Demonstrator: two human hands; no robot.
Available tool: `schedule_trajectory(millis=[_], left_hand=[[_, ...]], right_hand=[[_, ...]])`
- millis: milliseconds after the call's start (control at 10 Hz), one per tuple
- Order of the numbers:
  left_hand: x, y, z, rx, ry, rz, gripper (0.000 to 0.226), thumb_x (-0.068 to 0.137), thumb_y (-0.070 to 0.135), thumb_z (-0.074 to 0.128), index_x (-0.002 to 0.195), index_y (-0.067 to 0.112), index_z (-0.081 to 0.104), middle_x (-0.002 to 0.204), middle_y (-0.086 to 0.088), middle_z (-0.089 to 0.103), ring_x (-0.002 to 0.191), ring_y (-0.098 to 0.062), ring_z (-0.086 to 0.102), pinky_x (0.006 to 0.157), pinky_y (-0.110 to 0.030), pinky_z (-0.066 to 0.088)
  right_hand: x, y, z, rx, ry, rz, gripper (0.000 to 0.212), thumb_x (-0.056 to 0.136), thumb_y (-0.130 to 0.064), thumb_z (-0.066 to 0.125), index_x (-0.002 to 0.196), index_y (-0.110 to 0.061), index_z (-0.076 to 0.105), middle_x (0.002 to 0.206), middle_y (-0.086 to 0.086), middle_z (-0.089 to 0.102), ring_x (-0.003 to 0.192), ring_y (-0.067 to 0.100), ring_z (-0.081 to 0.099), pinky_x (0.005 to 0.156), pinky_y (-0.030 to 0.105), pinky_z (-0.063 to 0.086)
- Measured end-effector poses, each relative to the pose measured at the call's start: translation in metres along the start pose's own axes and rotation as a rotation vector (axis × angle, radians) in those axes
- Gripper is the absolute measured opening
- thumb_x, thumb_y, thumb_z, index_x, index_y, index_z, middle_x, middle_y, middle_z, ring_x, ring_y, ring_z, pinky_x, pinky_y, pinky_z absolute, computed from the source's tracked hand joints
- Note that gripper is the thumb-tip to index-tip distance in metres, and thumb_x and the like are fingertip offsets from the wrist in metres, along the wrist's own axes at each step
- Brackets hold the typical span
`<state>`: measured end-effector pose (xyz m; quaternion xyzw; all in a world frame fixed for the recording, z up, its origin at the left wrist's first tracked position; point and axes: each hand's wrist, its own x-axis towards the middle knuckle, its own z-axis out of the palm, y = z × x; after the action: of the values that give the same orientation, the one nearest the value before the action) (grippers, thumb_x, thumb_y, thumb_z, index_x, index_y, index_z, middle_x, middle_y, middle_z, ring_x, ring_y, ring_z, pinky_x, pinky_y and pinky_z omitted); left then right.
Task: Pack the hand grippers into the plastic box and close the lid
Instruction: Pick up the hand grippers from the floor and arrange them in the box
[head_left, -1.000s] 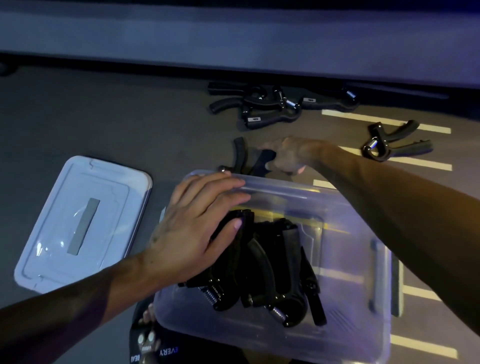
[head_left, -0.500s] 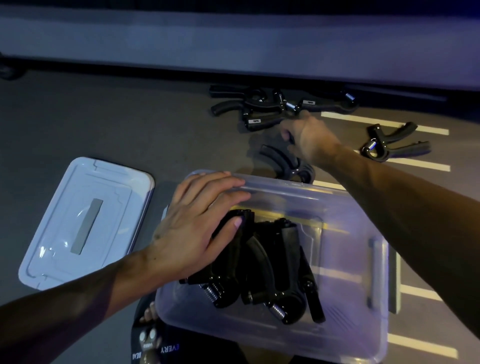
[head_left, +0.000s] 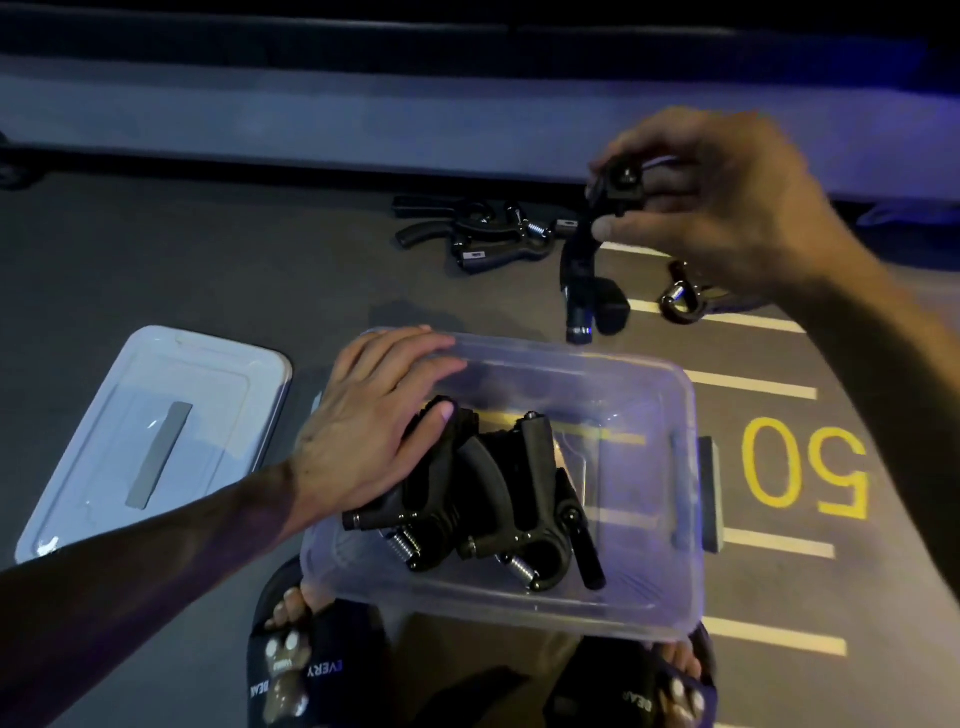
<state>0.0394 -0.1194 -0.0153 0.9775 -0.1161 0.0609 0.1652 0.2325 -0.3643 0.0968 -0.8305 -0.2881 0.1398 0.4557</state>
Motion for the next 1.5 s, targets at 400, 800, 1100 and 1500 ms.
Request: schedule_trajectory(millis=[400, 800, 1100, 1500], left_hand=[[-0.002, 0.001, 0.003, 0.071, 0.013, 0.013, 0.039, 0.099, 0.031, 0.053, 0.134, 0.016, 0.058, 0.142, -0.003, 0.054, 0.138, -0.026, 0.046, 0.112, -0.045, 0.032], [0.001, -0.001, 0.005, 0.057, 0.021, 0.008, 0.038, 0.099, 0.03, 0.053, 0.134, 0.016, 0.059, 0.142, -0.003, 0.054, 0.137, -0.025, 0.046, 0.112, -0.042, 0.029], [0.0, -0.001, 0.003, 0.057, 0.01, 0.005, 0.039, 0.098, 0.03, 0.053, 0.134, 0.016, 0.059, 0.143, -0.002, 0.053, 0.138, -0.025, 0.046, 0.114, -0.041, 0.028], [0.0, 0.0, 0.002, 0.055, -0.001, 0.009, 0.039, 0.099, 0.03, 0.053, 0.135, 0.017, 0.058, 0.144, -0.002, 0.052, 0.139, -0.024, 0.044, 0.114, -0.04, 0.027]], right_hand=[[-0.1, 0.02, 0.04, -0.697, -0.535, -0.141, 0.027, 0.083, -0.028, 0.069, 0.107, -0.029, 0.057, 0.09, -0.005, 0.07, 0.084, 0.018, 0.064, 0.073, 0.031, 0.051], [-0.114, 0.055, 0.074, -0.699, -0.689, -0.035, 0.038, 0.091, -0.029, 0.06, 0.128, -0.032, 0.049, 0.111, -0.004, 0.064, 0.102, 0.018, 0.058, 0.055, 0.018, 0.03], [-0.117, 0.051, 0.081, -0.646, -0.702, -0.059, 0.048, 0.086, -0.055, 0.063, 0.126, -0.031, 0.058, 0.104, -0.003, 0.071, 0.097, 0.02, 0.063, 0.077, 0.029, 0.048], [-0.106, 0.052, 0.074, -0.54, -0.674, -0.055, 0.046, 0.085, -0.057, 0.063, 0.115, -0.023, 0.065, 0.093, -0.003, 0.073, 0.085, 0.014, 0.067, 0.076, 0.026, 0.05]])
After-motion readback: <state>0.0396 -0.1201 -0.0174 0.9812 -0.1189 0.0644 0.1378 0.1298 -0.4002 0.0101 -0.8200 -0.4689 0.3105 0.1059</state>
